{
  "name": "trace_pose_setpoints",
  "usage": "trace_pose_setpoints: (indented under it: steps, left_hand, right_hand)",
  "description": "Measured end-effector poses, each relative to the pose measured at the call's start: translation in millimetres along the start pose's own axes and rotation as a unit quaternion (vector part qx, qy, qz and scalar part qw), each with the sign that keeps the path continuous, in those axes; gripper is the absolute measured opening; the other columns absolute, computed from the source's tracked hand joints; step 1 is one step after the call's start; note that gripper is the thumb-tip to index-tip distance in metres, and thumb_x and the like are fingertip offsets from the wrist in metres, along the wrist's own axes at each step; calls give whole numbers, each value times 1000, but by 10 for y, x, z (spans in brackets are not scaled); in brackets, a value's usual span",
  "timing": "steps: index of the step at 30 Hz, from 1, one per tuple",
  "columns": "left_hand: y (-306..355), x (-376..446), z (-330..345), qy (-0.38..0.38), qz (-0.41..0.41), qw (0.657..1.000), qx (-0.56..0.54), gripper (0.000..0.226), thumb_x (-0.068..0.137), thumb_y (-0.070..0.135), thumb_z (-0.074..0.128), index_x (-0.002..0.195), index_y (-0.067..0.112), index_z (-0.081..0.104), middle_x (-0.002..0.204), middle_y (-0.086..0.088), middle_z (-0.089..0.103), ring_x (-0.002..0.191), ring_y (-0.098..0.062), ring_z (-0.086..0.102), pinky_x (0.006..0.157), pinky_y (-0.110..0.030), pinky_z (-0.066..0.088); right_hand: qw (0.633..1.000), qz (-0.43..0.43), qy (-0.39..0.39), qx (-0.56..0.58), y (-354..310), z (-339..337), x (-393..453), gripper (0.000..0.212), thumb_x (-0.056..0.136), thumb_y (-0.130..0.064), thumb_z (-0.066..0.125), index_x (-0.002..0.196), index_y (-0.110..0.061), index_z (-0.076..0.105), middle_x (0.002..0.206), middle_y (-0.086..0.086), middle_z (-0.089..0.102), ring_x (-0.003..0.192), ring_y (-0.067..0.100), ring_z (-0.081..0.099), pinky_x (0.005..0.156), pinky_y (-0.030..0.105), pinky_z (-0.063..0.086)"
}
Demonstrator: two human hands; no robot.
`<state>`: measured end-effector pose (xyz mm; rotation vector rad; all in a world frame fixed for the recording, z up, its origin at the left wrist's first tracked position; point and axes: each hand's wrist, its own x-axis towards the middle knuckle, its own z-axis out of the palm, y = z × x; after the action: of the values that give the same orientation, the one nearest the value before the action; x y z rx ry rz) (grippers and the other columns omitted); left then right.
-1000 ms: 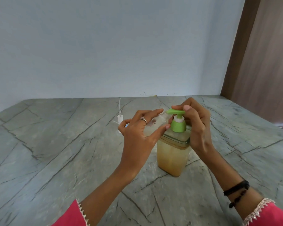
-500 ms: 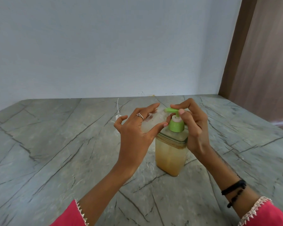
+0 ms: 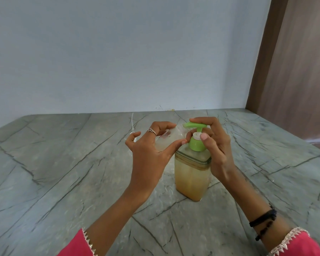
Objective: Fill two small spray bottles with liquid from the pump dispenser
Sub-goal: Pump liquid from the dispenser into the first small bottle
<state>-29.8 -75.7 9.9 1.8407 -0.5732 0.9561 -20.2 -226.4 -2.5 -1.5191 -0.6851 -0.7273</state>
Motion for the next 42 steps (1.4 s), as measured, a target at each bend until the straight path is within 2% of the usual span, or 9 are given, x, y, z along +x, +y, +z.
trace_pose_setpoints:
  steps: [6,11,14,17,22,27,31,36,42]
  left_hand:
    - [24,-11,8,6,35,998,48,34,68,39,74,97,27,61,88,35,51,97,33,36,89,-53,35]
    - [19,-26,7,2,38,998,46,35,68,41,72,97,25,62,89,33,52,97,31,37,88,-46,35]
    - [5,-14,-4,-1,38,999,38,37,67,49,71,97,31,59,89,34,54,95,24,46,88,-36,35]
    - [-2,4,-28,-7,17,1000,14,36,67,47,73,97,36,57,91,29,60,92,7,59,88,-34,46]
    - [30,-2,-32,-13,-13,999,-31,32,69,29,77,96,26,60,93,22,63,95,1,62,78,-4,43]
    - [42,12,-29,-20,-20,998,-58,32,68,32,73,96,25,60,95,21,64,96,4,61,80,-6,44]
    - [25,15,-36,-18,-23,998,-60,32,69,22,77,96,24,60,94,20,64,98,2,61,78,-3,41]
    - [48,17,-44,-15,-23,998,-64,32,67,30,74,95,25,60,94,23,62,97,7,60,77,-1,41]
    - [21,9,-49,-24,-10,998,-49,32,68,32,72,97,25,60,95,24,61,97,8,59,81,-4,43]
  right_hand:
    - [998,16,53,-24,-67,42,38,14,86,-33,51,94,-31,62,67,10,68,60,44,59,59,60,47]
    - [997,22,67,-43,-145,60,90,15,84,-36,51,70,-37,57,65,7,69,60,32,66,62,54,52]
    - [997,11,62,-43,-120,51,66,13,86,-37,49,80,-38,60,68,8,70,61,30,66,59,54,51]
    - [998,-2,43,-39,-68,27,17,18,89,-37,46,98,-32,61,74,9,69,66,30,66,60,55,50]
    - [993,-5,-21,-112,-56,-29,-53,37,85,-42,58,118,-29,49,87,-4,70,82,21,69,72,49,54]
    - [969,20,-141,-201,-145,-145,-30,78,63,-57,74,124,-53,25,103,-23,61,95,6,64,82,28,53]
    - [942,40,-187,-275,-179,-168,-3,90,54,-64,72,115,-70,6,108,-32,52,94,-4,58,77,15,46]
    - [957,-15,-136,-256,-133,-119,-36,75,63,-49,67,120,-59,18,98,-20,61,82,2,62,68,23,51]
    - [976,-29,-85,-196,-88,-69,-42,66,61,-42,69,117,-45,35,88,-13,65,82,13,66,71,39,54]
